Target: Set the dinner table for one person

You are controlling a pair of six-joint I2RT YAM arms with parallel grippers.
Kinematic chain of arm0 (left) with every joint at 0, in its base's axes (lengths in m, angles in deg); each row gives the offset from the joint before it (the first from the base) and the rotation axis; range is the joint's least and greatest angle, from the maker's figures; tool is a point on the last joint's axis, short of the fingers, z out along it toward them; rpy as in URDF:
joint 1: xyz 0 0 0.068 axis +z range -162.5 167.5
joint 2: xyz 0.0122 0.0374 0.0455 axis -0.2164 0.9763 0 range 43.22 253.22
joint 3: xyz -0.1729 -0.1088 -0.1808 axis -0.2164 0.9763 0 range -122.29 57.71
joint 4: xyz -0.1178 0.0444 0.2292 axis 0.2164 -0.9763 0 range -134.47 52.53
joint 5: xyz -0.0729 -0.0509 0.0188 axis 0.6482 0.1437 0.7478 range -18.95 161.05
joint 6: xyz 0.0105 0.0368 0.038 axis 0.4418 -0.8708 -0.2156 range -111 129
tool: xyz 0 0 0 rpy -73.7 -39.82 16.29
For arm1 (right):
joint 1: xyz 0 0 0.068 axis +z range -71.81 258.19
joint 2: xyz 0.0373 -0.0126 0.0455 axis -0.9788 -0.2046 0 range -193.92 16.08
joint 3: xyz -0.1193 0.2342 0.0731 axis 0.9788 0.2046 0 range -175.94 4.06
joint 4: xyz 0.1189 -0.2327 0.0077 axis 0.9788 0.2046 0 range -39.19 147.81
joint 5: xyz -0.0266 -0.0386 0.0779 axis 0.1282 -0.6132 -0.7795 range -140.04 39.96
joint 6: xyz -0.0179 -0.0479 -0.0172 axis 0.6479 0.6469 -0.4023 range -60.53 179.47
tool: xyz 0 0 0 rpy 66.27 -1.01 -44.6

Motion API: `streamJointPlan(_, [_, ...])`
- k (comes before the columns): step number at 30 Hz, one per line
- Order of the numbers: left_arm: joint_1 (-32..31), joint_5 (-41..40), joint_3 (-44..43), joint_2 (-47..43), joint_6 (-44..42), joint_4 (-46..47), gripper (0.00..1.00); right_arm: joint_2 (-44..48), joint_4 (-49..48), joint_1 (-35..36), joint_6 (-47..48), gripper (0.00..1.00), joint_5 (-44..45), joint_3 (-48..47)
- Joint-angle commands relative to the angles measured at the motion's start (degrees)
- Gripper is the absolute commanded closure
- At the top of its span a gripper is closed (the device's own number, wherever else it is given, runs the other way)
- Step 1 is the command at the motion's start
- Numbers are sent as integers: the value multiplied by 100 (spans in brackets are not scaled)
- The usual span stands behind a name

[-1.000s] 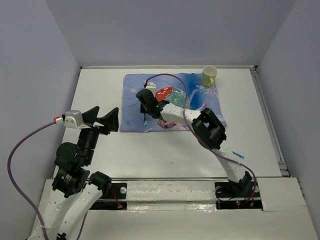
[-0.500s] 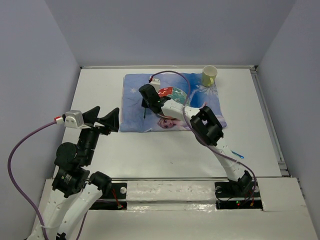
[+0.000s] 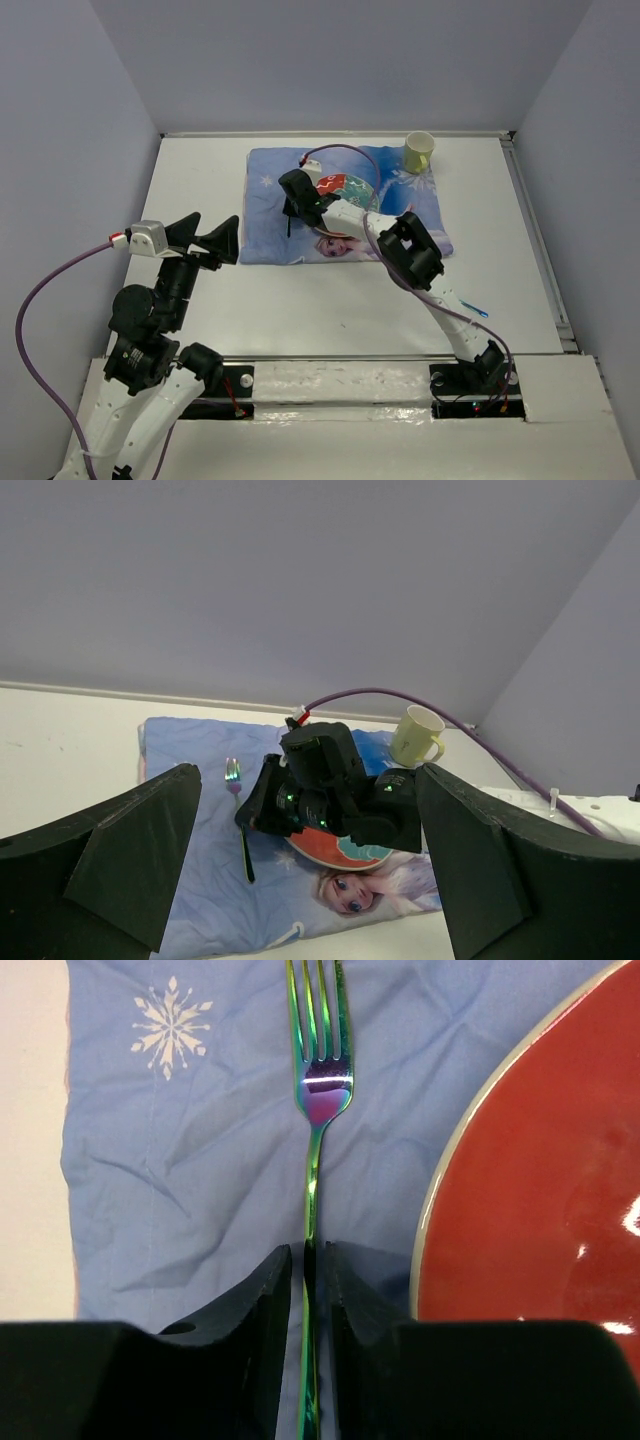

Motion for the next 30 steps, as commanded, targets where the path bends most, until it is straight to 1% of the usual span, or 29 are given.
streamJointPlan(1, [-20,64,-7,4,-12,267,1,131,-118,44,-60,68,-101,-209])
streamJointPlan(2, [-20,64,-7,4,-12,267,1,192,-127,45,-34,64,-128,-209])
streamJointPlan(4, [-20,72,-7,4,-12,267,1,368,-127,45,28,52,-163,-165])
streamJointPlan(5, [-29,72,-7,-13,-12,267,1,595,-127,45,106,47,-189,-139])
streamJointPlan(6, [-20,72,-7,-22,-12,276,1,736,-179,45,150,45,-207,-95])
streamJointPlan(8, [-20,81,-7,-48,-12,276,1,1044,-259,45,352,44,-338,133])
streamJointPlan(9, [-20,90,-7,-48,-12,276,1,1385,-302,45,423,43,-391,256])
streamJointPlan(11, [-38,90,-7,-83,-12,276,1,1817,-381,45,764,43,-653,808])
streamJointPlan(12, [-64,90,-7,-101,-12,285,1,2350,-399,45,879,44,-690,1115])
streamJointPlan(13, [-81,90,-7,-110,-3,285,1,2668,-426,45,1002,45,-690,1475])
streamJointPlan(14, [-108,99,-7,-153,-3,285,1,2993,-443,45,1273,46,-690,2332])
streamJointPlan(15, [-143,107,-7,-180,-3,294,1,3327,-443,-60,1363,48,-699,2819])
streamJointPlan(16, [-221,116,-16,-206,-3,303,1,4035,-435,-122,1460,50,-751,3337])
streamJointPlan(17, [-266,108,-16,-233,-12,303,1,4399,-409,-218,1565,50,-1022,3847])
streamJointPlan(18, [-310,108,-16,-285,-12,303,1,4760,-182,-332,1531,50,-1146,4800])
streamJointPlan(19, [-397,99,-33,-321,-29,303,1,5451,29,-542,1479,50,-1243,5210])
streamJointPlan(20, [-398,90,-33,-347,-29,303,1,5788,275,-614,1426,50,-1279,5562])
streamJointPlan(21, [-459,64,-42,-417,-47,294,1,6105,869,-684,1251,50,-1210,6114])
streamJointPlan(22, [-486,55,-51,-452,-47,294,1,6395,1205,-772,1110,50,-1139,6337])
streamJointPlan(23, [-512,46,-51,-479,-64,294,1,6903,1505,-773,831,50,-1113,6522])
streamJointPlan(24, [-573,3,-51,-540,-56,294,1,7108,2038,-981,680,50,-1147,6828])
streamJointPlan(25, [-600,-15,-60,-575,-73,303,1,7275,2331,-1088,469,45,-1173,6944])
streamJointPlan(26, [-635,-15,-51,-611,-73,294,1,7477,2595,-1176,128,43,-1182,7024])
streamJointPlan(27, [-696,-24,-60,-637,-73,303,1,7523,3137,-1246,38,40,-1104,7077])
streamJointPlan(29, [-758,-77,-51,-733,-73,303,1,7637,3702,-1518,-138,34,-606,7183])
streamJointPlan(30, [-828,-94,-51,-769,-82,303,1,7655,3766,-1676,-113,29,-550,7279])
